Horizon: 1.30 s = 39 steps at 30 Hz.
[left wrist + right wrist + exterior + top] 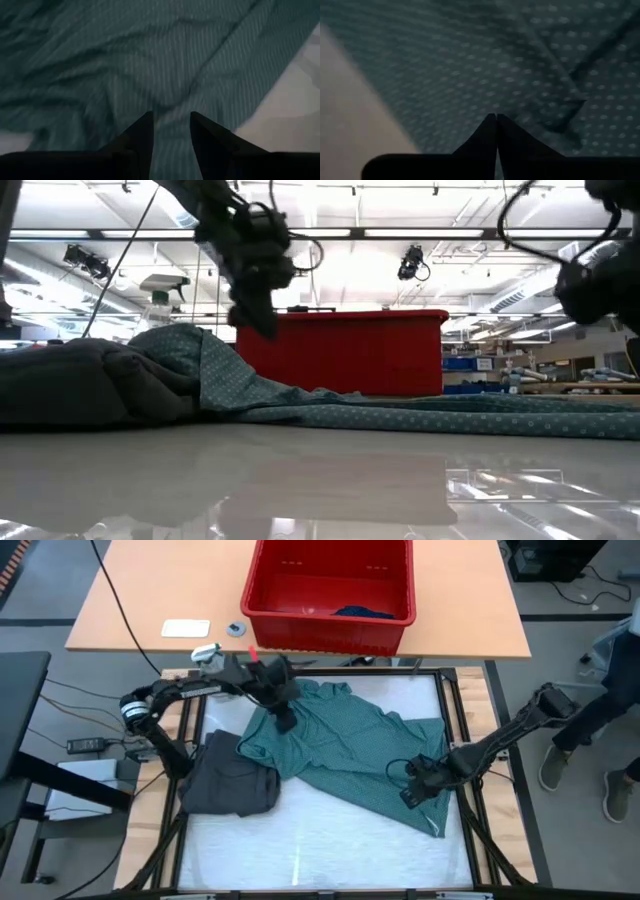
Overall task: Fold Laundry from Bin
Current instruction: Fold the green polo shirt on the table
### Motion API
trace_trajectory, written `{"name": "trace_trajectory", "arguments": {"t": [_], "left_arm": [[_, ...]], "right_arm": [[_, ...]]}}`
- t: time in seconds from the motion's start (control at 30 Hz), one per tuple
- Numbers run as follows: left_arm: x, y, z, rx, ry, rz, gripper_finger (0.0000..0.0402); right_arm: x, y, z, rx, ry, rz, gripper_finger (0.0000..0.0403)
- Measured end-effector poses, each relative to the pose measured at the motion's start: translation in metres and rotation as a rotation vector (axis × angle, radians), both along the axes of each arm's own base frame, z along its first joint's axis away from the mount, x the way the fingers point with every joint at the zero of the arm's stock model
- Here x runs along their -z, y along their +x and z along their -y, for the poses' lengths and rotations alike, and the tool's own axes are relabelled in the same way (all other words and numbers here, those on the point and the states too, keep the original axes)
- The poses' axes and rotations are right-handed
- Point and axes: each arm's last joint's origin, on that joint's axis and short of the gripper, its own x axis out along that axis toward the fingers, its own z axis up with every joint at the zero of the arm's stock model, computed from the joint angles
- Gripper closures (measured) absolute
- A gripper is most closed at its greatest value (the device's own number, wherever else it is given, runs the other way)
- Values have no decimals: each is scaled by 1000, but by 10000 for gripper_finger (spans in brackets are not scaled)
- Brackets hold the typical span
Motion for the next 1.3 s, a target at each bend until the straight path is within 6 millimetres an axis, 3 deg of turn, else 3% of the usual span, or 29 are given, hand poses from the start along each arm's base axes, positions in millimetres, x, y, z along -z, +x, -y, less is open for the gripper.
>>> {"name": "trace_trajectory", "arguments": {"t": [0.2,0.5,0.63,0.77,0.9,1.07,1.17,1.3], "left_arm": [[45,38,0,-34,16,-11,278],[98,62,-13,-72,13,-9,279],[105,74,-13,-32,-3,86,279],[104,89,-10,54,4,208,279],[93,100,-9,120,50,257,279],[61,99,-16,87,57,215,279],[52,92,-17,68,44,115,279],[54,78,-15,33,-32,-54,279]], "right_arm": [[25,5,-14,-1,84,-140,397],[32,47,-65,-40,374,24,396],[20,73,-96,-142,572,188,395],[-4,85,-109,-223,637,283,395],[-23,83,-96,-210,590,278,395],[-23,68,-56,-108,315,126,395],[-21,62,-31,-90,166,45,395],[-17,54,-3,-81,13,-84,397]]}}
